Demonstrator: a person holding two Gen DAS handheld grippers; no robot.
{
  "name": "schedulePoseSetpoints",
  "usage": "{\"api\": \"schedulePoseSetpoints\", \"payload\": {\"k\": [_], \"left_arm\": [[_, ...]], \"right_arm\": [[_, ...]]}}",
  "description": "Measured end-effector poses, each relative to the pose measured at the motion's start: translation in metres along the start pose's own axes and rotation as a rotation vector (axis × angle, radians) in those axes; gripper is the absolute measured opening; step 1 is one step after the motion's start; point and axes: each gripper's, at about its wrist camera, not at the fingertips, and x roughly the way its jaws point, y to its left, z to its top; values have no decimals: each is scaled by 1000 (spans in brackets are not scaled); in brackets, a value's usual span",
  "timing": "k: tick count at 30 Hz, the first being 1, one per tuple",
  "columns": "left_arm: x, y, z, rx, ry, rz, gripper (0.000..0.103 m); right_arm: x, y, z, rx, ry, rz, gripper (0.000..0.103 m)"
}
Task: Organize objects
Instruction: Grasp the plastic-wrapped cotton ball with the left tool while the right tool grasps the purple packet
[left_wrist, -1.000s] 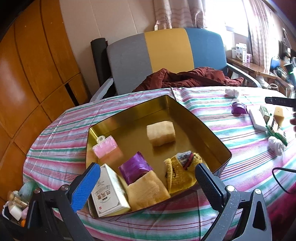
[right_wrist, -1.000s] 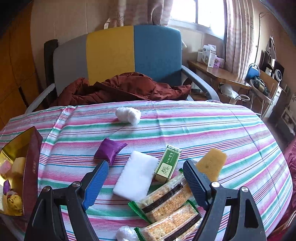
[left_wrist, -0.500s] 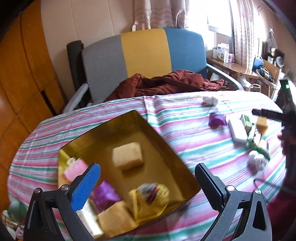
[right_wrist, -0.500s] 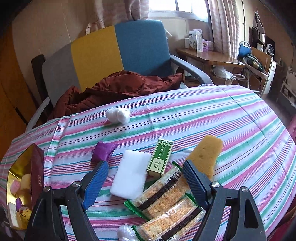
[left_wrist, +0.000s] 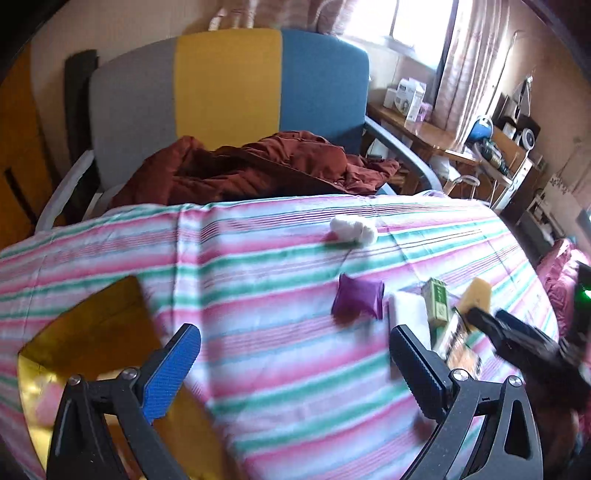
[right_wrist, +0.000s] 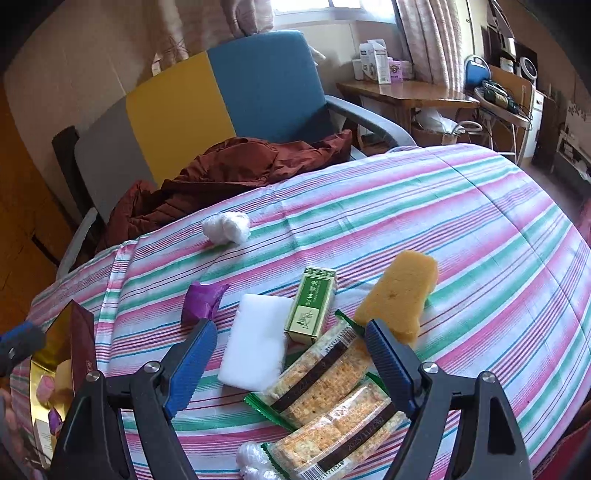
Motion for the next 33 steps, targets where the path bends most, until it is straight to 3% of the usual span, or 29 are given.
{"api": "schedulePoseSetpoints", "payload": {"k": [12,18,25,27,28,33], "left_arm": [[114,-54,63,129,53,20,103],[160,-75,89,143,71,9,103],[207,-103,105,235,90,44,103],[218,-104,104,251,97,52,88],[225,-100,102,239,132,14,63],[197,-79,89,178,101,-55,62]], "right_arm": [[-2,-5,-1,47,38,121,84],[-1,-10,-1,73,54,150,84],[5,-11,-2,78,80,161,84],[6,-11,-2,78,84,158,84],[6,-12,-2,78,85,154,84],[6,-11,-1,67,81,135,84]]}}
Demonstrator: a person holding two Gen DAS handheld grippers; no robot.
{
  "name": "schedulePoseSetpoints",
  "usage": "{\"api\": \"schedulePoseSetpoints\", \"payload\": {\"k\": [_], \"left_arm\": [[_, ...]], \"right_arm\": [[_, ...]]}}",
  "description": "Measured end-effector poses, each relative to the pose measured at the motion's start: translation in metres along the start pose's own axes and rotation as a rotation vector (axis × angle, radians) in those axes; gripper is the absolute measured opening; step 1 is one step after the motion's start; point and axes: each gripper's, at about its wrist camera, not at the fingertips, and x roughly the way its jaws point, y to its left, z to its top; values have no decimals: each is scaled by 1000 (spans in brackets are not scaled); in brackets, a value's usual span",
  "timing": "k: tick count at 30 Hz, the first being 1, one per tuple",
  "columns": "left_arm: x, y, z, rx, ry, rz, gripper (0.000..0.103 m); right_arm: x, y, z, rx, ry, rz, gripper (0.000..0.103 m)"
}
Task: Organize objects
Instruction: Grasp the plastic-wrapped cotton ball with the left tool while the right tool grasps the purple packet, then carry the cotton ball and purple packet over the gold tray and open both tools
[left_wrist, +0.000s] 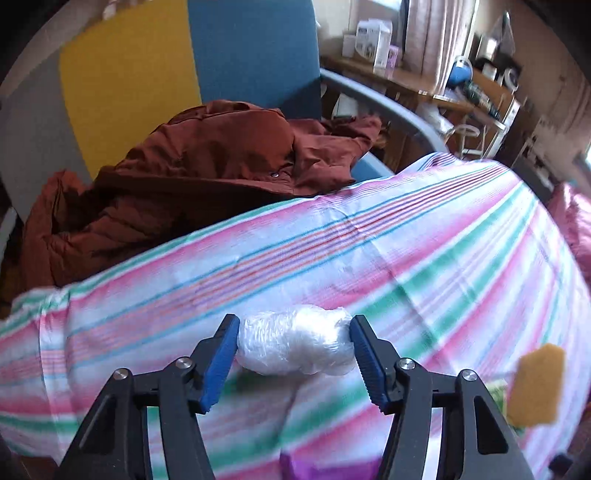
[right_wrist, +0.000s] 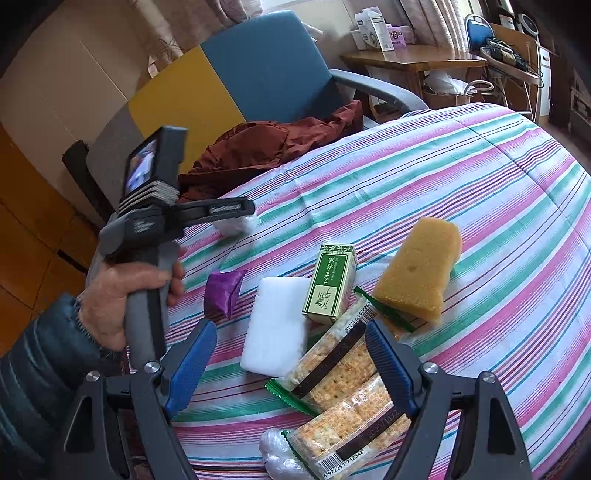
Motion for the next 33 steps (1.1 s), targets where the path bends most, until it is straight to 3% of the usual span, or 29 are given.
{"api": "schedulePoseSetpoints", "payload": {"k": [6,10,16,19,26,27,28,29,33], "left_arm": [[-67,31,-47,-108,-18,-32,62],[-123,49,-85,-126,-56,-35,62],[-189,64,-132,-135,-115,-58,62],[-211,73,-154,-152,-120,-77,62],[-240,104,-202,-259,-118,-111,62],[-241,108,-207,-275,-114,-110,63],[-242,113,-214,-292,-110,-110,63],[-242,117,-220,-306,-106,-107,63],[-242,132,-241,-361,-98,-89,63]], "right_arm": [[2,10,-2,-60,1,-47,84],[11,34,-9,-179,36,-54,84],[34,100,-12,-602,49,-27,84],[65,128,-7,-841,72,-80,83],[145,148,10,-1028,253,-145,82],[154,147,10,-1029,289,-153,73],[159,144,10,-1022,316,-163,53],[162,141,9,-1003,335,-151,43],[152,133,6,-917,327,-119,36]]}}
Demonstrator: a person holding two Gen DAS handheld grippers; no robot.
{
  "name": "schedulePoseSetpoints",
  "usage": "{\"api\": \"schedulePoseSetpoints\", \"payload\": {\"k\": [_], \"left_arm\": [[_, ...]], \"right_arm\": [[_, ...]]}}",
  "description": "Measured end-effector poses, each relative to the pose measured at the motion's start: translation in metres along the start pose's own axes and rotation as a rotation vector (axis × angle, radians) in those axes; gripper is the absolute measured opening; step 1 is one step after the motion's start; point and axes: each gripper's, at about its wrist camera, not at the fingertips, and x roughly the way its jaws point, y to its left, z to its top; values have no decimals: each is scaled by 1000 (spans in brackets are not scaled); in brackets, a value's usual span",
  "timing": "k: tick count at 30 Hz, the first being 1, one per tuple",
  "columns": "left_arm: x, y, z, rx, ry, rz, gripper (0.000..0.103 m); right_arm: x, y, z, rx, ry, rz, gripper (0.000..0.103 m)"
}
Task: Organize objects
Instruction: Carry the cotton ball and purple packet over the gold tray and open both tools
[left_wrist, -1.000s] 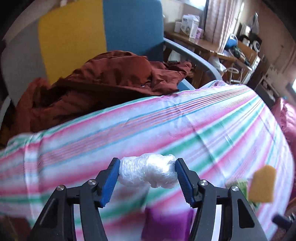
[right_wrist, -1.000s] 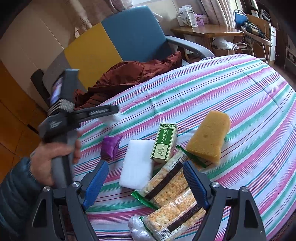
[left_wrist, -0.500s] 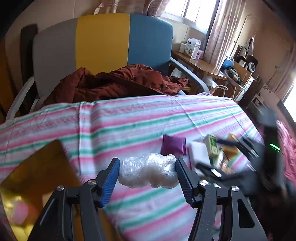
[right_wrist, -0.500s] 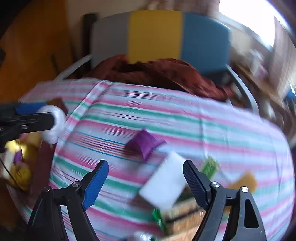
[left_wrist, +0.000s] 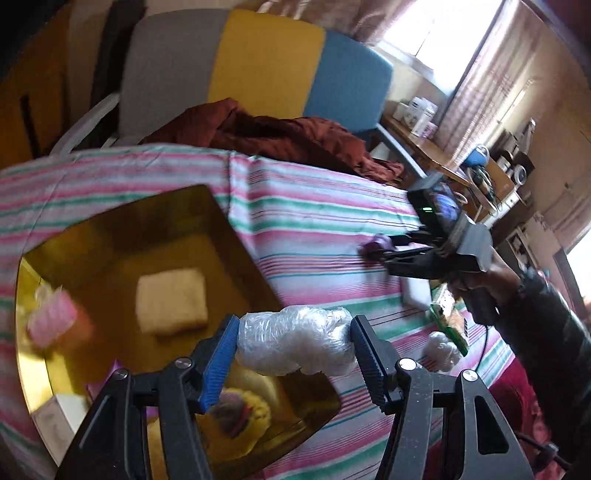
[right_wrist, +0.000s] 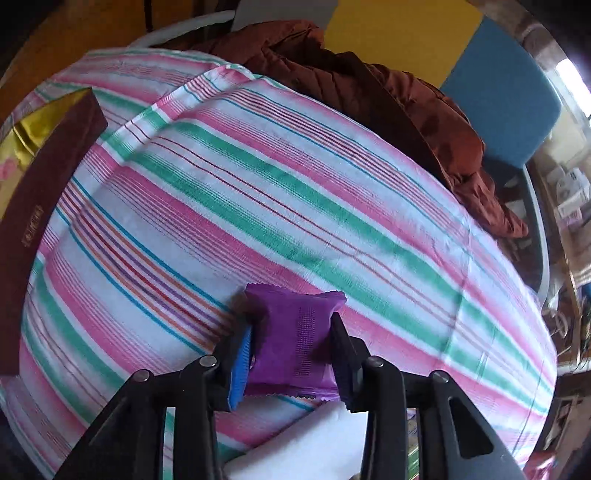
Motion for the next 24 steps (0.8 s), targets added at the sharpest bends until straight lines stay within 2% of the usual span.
{"api": "schedulePoseSetpoints", "payload": {"k": [4,7,13,18,24], "left_arm": [[-6,15,-12,-49,-5,17,63],[-16,27,-22,-88,-15,21,63],[-47,57,-39,-151,-63,58,63],[-73,93,-50,-228,-114,107,63],[-100,134,-46,-308,-193,141,63]], "right_arm": [[-17,12,-14,32,-43,5,36],[-41,24,-23,73,-107,37,36],[-97,81,-23,68,-246,125,36],[-130,135,-14,21,-330,234,36],[-137,200,14,-51,-347,322,36]]}}
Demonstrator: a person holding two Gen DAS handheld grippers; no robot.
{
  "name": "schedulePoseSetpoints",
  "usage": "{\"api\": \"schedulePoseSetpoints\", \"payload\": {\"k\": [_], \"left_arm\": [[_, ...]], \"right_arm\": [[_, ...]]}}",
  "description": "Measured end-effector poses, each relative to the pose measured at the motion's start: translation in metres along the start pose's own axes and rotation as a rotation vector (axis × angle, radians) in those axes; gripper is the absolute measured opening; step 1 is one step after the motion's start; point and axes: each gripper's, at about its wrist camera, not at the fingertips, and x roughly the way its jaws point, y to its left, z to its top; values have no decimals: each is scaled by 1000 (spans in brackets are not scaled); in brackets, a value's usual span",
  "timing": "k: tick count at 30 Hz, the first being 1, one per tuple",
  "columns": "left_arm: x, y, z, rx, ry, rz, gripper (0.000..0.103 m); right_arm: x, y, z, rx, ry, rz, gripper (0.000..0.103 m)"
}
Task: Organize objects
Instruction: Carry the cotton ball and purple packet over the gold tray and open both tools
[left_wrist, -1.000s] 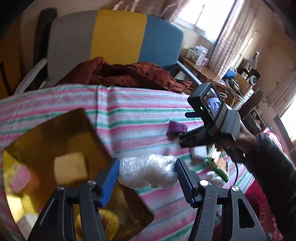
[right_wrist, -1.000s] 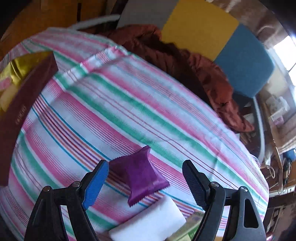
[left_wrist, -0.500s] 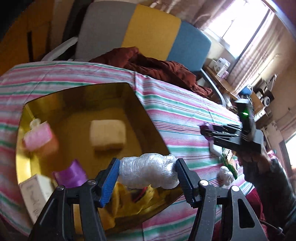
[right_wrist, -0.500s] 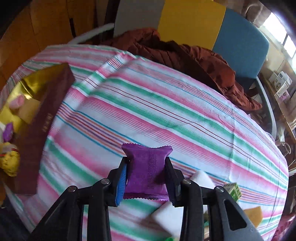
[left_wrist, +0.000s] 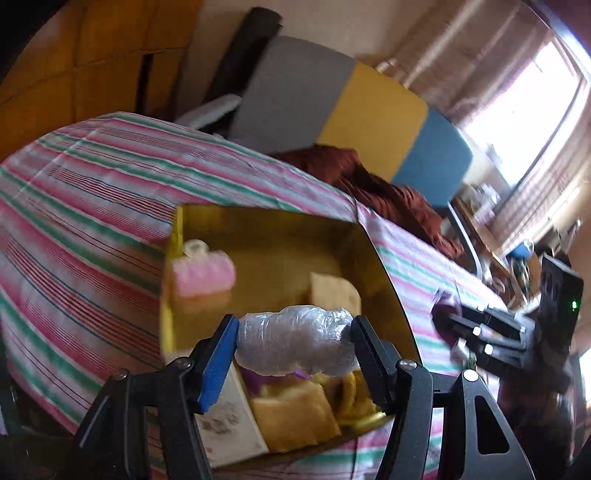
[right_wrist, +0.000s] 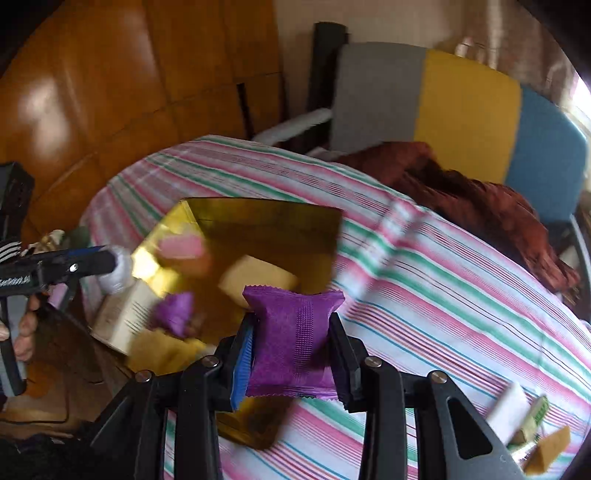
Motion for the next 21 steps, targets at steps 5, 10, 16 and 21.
{"api": "schedulePoseSetpoints", "payload": {"k": [5,10,16,21], "left_arm": [[11,16,15,-9,3,28,65],[24,36,24,-86,15,51,83],[9,52,15,-121,-33,105,90],[-7,46,-5,-52,-88,174,91]], "right_arm": [[32,37,23,12,40,65,36],[61,45,44,117,45,151,53],[64,49,46,182,34,198,66],[53,60,27,134,47,125,67]]}}
